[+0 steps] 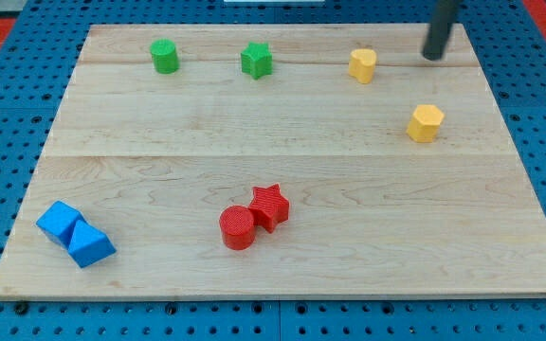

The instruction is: Push the yellow hexagon diagonal to the green star

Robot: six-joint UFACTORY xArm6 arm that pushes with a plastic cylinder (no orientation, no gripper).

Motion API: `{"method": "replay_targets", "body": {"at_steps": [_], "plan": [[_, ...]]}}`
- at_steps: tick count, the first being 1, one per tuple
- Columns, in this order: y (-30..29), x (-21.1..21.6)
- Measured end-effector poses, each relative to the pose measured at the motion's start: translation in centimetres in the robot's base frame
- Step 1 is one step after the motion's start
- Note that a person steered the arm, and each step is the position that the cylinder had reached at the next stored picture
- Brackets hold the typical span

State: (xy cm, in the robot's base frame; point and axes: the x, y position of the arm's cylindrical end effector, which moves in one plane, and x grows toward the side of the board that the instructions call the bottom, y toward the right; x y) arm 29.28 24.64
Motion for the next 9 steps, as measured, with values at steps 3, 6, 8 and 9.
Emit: {"method": "replay_targets", "body": {"at_steps": [3, 6, 8, 9], "plan": [[-7.4, 7.8], [2.0, 11.3], [-10.0, 13.4], [-14.2, 11.1]]}}
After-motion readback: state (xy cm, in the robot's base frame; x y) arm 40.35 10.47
